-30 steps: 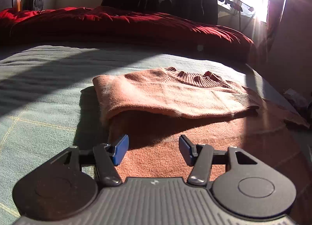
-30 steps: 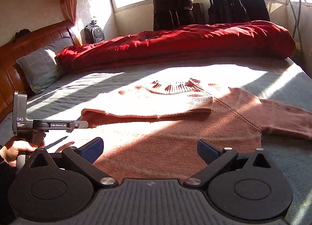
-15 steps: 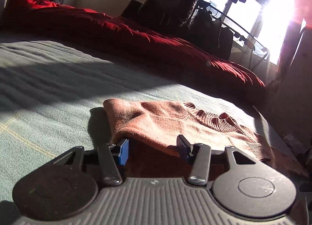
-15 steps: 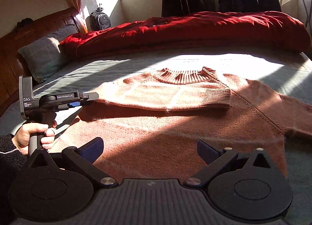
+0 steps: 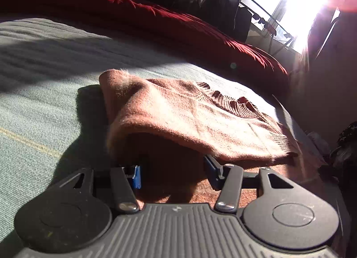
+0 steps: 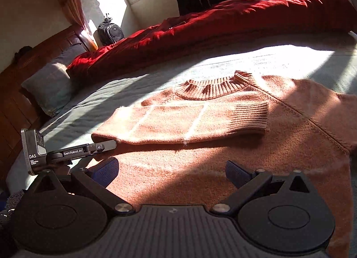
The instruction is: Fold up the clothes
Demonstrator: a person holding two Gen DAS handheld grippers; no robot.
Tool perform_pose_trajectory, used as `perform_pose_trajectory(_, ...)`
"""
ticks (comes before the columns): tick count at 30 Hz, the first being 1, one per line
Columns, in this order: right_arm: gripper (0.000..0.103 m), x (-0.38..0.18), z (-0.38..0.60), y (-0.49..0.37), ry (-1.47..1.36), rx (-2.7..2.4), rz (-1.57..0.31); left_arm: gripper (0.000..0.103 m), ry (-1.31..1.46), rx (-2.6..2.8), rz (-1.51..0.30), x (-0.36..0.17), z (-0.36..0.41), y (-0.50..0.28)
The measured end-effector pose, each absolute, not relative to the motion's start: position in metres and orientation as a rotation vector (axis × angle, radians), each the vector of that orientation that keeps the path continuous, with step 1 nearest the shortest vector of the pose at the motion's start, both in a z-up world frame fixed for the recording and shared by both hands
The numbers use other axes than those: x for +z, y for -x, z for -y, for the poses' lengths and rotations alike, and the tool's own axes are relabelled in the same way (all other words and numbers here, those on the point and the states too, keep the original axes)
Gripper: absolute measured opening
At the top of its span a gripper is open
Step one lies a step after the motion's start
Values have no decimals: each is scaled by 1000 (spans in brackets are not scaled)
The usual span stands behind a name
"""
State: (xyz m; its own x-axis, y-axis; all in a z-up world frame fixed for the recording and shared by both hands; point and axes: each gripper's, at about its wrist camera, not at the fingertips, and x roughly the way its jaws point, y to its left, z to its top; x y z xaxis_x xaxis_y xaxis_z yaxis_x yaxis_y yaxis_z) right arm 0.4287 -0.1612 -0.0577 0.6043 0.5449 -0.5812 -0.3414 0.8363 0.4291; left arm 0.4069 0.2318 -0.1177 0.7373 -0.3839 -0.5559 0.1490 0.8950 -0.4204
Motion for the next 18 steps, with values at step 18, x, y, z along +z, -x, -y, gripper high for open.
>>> perform_pose_trajectory(18, 97, -106, 213, -512, -707, 335, -877, 61, 216, -224, -722, -99, -223, -413)
